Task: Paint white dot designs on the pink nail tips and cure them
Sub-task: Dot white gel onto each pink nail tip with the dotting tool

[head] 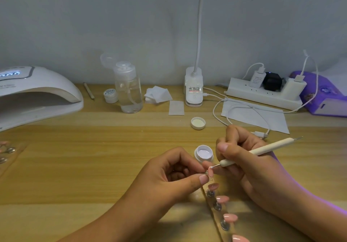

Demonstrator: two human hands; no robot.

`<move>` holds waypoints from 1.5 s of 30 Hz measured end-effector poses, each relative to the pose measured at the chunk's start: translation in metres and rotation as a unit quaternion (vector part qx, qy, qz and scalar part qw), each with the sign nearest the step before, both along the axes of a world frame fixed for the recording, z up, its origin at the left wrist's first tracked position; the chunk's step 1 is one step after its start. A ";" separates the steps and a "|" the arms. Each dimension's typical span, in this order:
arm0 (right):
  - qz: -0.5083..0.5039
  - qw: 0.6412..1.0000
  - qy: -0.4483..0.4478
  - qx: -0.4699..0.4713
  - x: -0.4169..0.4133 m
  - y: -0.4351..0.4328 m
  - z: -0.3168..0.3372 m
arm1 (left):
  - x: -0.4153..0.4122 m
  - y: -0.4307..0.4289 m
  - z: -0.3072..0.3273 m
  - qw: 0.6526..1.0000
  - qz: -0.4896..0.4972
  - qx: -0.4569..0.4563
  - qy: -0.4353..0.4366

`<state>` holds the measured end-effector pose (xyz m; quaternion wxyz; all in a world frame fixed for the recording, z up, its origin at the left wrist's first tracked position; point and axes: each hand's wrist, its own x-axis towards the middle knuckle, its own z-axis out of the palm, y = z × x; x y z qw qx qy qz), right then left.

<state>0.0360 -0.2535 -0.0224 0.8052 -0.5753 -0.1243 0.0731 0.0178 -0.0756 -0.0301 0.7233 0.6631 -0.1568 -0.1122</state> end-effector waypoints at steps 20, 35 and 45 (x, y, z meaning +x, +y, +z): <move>0.017 1.000 0.002 0.008 0.000 -0.002 0.001 | 0.001 0.001 -0.002 1.000 -0.005 0.002 -0.008; 0.007 1.000 0.007 0.002 0.000 0.000 0.002 | 0.001 0.001 -0.002 1.000 -0.008 0.002 -0.010; 0.007 1.000 0.018 0.002 0.001 -0.001 0.001 | 0.002 0.002 -0.003 1.000 -0.013 0.003 -0.023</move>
